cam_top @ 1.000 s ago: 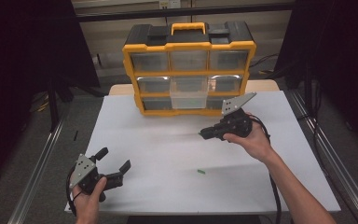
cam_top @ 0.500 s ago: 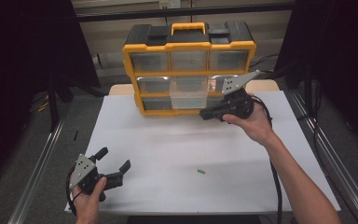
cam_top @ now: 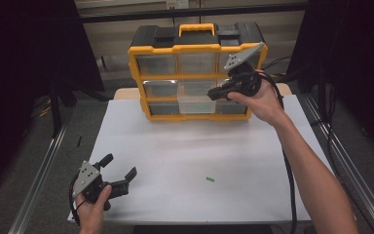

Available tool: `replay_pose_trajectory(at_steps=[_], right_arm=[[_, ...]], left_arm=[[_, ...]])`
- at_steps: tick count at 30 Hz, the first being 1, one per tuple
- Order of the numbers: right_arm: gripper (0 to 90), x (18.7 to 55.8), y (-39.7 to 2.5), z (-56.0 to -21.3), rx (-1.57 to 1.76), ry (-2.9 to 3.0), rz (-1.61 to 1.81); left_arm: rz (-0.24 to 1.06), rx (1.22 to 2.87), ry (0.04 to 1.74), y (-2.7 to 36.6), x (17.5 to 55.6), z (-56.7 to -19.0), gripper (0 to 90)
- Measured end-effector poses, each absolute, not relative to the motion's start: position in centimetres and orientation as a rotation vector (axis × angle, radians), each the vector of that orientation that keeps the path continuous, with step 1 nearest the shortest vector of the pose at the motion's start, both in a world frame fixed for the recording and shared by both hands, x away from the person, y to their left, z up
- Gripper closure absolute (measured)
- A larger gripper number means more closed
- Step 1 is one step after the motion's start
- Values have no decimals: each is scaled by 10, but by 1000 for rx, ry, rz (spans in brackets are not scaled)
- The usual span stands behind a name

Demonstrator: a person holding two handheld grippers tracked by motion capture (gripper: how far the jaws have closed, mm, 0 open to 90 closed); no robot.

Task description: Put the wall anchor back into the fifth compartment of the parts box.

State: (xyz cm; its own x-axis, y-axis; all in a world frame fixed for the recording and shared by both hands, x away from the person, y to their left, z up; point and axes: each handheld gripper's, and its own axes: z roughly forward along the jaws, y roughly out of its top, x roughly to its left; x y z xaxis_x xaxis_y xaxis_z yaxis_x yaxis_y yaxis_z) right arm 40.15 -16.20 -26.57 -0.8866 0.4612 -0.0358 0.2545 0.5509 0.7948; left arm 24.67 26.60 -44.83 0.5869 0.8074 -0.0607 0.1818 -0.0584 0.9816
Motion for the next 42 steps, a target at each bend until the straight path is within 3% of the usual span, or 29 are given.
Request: replay_pose_trajectory(at_steps=[19, 42], right_arm=[[846, 448, -130, -255, 670, 2640, 983], [843, 481, -109, -279, 787, 2794, 634]], left_arm=[[628, 1582, 844, 267, 247, -448, 30], [644, 1584, 850, 268, 248, -448, 30]])
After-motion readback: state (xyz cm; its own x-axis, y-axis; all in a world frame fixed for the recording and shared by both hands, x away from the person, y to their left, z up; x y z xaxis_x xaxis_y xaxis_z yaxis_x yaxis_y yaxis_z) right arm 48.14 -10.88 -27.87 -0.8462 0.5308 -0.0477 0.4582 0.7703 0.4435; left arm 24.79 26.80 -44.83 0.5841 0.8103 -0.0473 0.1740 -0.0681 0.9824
